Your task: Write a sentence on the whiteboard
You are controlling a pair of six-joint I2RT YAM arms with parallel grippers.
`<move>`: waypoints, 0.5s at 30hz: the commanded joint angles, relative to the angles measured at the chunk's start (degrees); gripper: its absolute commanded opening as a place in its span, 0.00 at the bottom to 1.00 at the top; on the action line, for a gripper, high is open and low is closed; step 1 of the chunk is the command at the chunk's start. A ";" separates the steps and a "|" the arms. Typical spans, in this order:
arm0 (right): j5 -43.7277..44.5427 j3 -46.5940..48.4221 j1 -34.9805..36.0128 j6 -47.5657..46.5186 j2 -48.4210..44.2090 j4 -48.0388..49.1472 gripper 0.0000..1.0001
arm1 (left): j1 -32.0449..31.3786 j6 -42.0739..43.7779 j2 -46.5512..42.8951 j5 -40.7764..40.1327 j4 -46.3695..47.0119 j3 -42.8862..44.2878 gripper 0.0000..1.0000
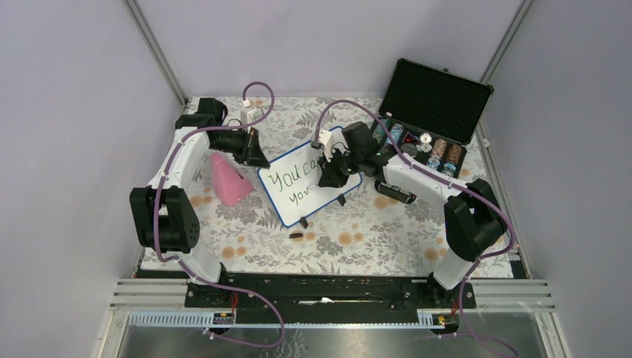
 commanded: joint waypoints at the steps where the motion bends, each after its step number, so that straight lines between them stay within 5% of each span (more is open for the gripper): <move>1: 0.41 0.61 -0.49 -0.11 -0.05 1.75 0.00 | -0.13 0.96 -0.54 -1.20 1.65 0.47 0.00; 15: -0.43 -2.22 -0.27 -0.17 -0.62 1.72 0.00 | -0.13 0.82 -0.26 -1.20 1.63 0.76 0.00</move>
